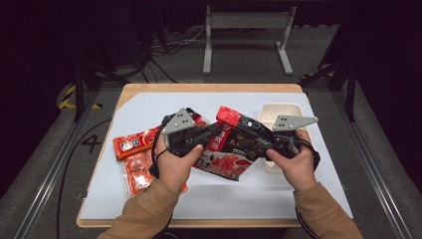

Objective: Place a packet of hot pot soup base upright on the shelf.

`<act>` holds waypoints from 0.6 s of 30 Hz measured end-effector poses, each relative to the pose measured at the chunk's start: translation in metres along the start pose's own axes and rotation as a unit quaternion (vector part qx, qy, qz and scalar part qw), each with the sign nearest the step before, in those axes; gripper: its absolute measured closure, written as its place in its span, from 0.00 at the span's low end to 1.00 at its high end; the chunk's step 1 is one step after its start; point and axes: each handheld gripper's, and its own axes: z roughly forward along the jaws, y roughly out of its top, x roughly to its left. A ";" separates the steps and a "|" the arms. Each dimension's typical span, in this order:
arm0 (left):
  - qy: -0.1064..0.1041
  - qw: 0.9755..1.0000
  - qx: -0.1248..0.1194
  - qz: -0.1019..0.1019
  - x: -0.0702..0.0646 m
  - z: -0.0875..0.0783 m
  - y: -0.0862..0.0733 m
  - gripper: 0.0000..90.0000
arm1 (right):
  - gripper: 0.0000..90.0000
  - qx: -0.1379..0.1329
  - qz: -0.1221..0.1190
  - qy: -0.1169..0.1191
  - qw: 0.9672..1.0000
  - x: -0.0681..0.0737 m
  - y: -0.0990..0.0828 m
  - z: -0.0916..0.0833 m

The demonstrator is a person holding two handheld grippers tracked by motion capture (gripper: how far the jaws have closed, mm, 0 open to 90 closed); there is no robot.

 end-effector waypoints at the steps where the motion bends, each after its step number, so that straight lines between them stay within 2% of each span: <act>1: 0.001 1.000 0.000 0.001 0.000 0.000 0.000 0.97 | 0.82 0.001 -0.004 -0.002 1.000 0.000 0.001 0.000; 6: 0.000 1.000 0.001 0.000 0.002 -0.001 -0.001 0.96 | 0.88 0.004 -0.021 -0.002 1.000 0.000 0.004 -0.002; 11: 0.001 1.000 -0.001 0.000 0.003 -0.002 -0.001 0.94 | 0.91 0.004 -0.019 0.008 1.000 -0.002 0.008 -0.005; 18: -0.003 1.000 0.000 -0.010 0.006 -0.004 -0.003 0.89 | 0.93 0.004 -0.026 0.006 1.000 -0.004 0.014 -0.008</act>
